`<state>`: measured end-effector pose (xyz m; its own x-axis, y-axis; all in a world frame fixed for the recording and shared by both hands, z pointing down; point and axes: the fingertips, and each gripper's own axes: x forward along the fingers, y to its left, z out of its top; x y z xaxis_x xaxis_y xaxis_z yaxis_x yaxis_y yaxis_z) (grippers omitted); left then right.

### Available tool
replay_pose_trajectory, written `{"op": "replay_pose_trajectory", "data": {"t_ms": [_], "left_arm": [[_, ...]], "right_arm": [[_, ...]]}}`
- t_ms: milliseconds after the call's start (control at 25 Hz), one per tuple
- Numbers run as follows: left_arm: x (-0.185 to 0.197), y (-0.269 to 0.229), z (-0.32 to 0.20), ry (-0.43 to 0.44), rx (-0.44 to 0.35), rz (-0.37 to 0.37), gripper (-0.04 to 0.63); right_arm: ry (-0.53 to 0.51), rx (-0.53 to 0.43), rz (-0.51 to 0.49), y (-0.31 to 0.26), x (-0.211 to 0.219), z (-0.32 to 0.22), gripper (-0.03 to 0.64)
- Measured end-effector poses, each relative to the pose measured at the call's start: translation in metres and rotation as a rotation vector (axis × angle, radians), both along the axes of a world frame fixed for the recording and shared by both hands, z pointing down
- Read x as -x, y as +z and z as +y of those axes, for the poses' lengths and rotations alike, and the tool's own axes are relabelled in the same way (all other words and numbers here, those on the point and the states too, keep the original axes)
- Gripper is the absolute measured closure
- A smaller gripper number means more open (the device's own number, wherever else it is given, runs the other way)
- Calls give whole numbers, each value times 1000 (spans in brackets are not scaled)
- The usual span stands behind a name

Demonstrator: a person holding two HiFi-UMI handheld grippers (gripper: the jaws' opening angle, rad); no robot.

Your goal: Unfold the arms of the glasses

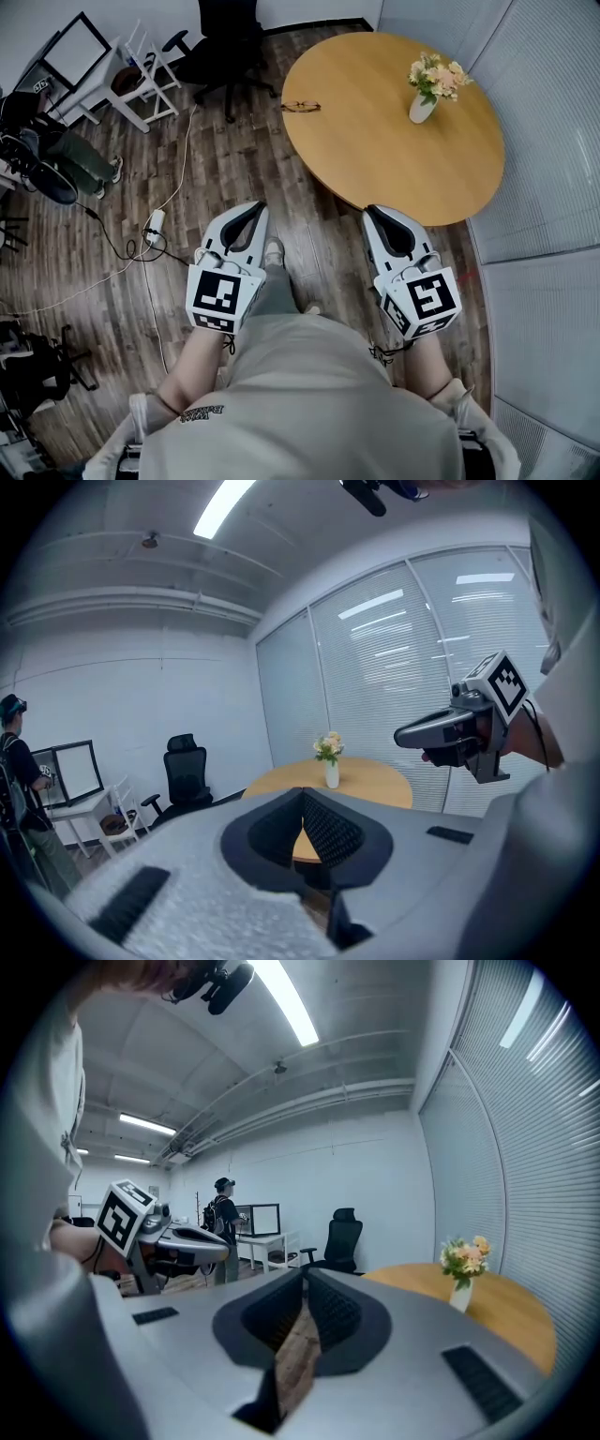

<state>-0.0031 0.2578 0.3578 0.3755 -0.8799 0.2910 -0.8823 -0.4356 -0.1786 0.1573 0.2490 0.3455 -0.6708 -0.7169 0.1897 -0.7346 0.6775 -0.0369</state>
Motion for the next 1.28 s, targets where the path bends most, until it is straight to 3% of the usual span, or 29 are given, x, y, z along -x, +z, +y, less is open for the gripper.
{"op": "replay_pose_trajectory", "data": {"t_ms": [600,1280], "left_arm": [[25,6,-49,24,-12,10,572],[105,4,-186,122,31,23,572]], "right_arm": [[44,-1,3,8,20,-44,577],[86,-3,103,-7,114,-165,577]]}}
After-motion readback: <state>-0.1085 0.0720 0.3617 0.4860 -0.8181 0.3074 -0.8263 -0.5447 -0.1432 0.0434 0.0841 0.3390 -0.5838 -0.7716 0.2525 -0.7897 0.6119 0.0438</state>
